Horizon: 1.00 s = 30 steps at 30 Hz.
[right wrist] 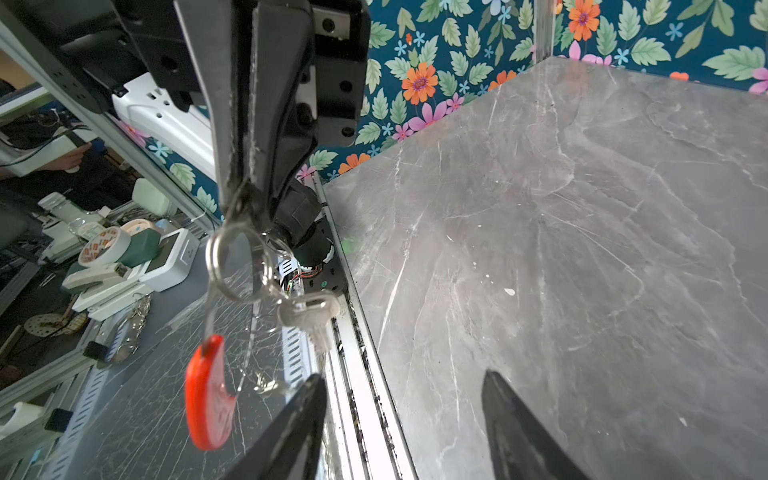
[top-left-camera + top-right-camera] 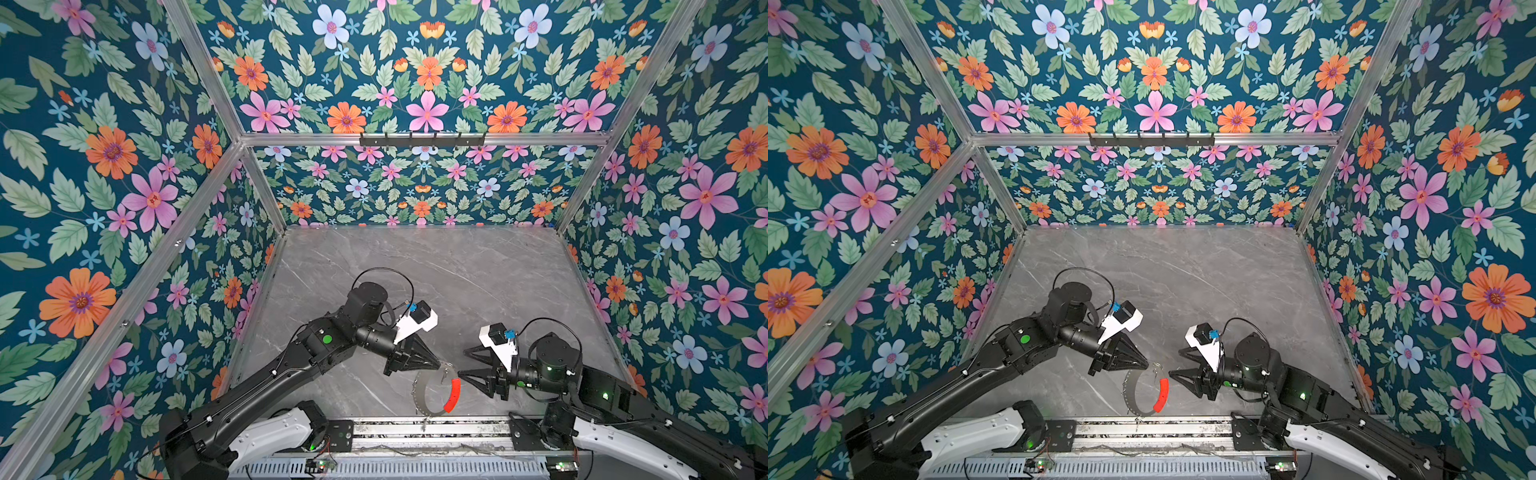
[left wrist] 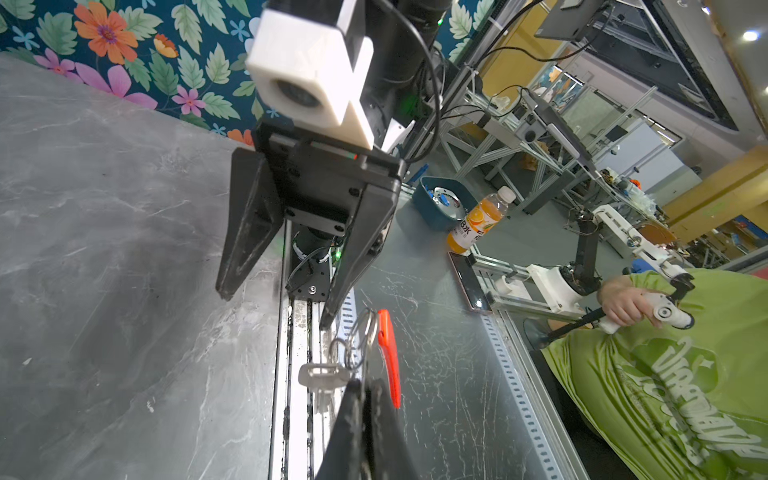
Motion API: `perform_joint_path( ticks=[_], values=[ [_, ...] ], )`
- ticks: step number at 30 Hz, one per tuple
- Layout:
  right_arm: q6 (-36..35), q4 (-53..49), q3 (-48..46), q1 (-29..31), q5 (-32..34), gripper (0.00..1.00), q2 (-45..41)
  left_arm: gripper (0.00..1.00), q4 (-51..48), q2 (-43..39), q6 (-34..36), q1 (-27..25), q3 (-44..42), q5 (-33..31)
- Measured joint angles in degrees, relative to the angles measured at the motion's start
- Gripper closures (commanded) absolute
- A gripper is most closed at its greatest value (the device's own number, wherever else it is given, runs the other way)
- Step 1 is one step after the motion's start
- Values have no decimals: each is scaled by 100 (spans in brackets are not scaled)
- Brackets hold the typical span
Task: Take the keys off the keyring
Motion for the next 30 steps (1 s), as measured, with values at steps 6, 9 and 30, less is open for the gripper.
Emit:
perform_joint_path(
  ticks=[6, 9, 30],
  values=[
    [-219, 752, 2, 260, -133, 33, 221, 100, 605, -103, -219, -7, -260, 195],
    [-420, 905, 125, 603, -4, 33, 450, 100, 822, -111, -337, -7, -317, 332],
    [-839, 979, 544, 802, 492, 53, 544, 100, 1137, -205, -505, -7, -535, 466]
  ],
)
